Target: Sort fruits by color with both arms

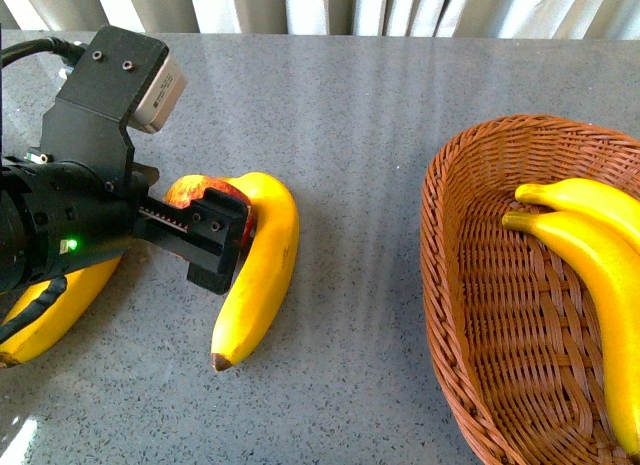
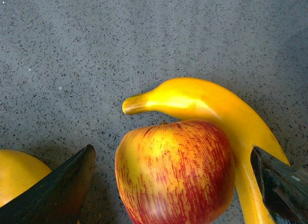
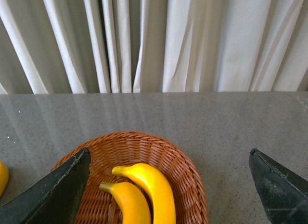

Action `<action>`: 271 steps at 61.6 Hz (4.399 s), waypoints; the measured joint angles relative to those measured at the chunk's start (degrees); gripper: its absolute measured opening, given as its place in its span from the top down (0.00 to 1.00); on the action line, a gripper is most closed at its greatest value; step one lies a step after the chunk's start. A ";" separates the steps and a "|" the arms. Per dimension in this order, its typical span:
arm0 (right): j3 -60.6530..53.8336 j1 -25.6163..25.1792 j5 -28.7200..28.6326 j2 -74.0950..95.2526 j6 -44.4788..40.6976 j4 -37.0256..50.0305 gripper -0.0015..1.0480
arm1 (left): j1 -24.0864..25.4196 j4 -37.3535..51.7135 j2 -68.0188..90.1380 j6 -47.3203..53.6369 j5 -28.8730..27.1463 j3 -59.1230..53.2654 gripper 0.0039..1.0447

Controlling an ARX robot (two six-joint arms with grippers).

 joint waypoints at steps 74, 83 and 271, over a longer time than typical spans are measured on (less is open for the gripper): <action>0.00 0.00 0.00 0.00 0.00 0.00 0.09 | -1.73 1.81 4.33 -5.05 -4.15 0.83 0.32; 0.00 0.00 0.00 0.00 0.00 0.00 0.09 | -0.24 3.48 -0.13 -6.99 -2.69 -2.43 0.32; 0.00 0.00 0.02 -0.02 0.00 -0.02 0.09 | 21.73 -42.38 -106.90 -4.98 -5.84 -31.39 0.99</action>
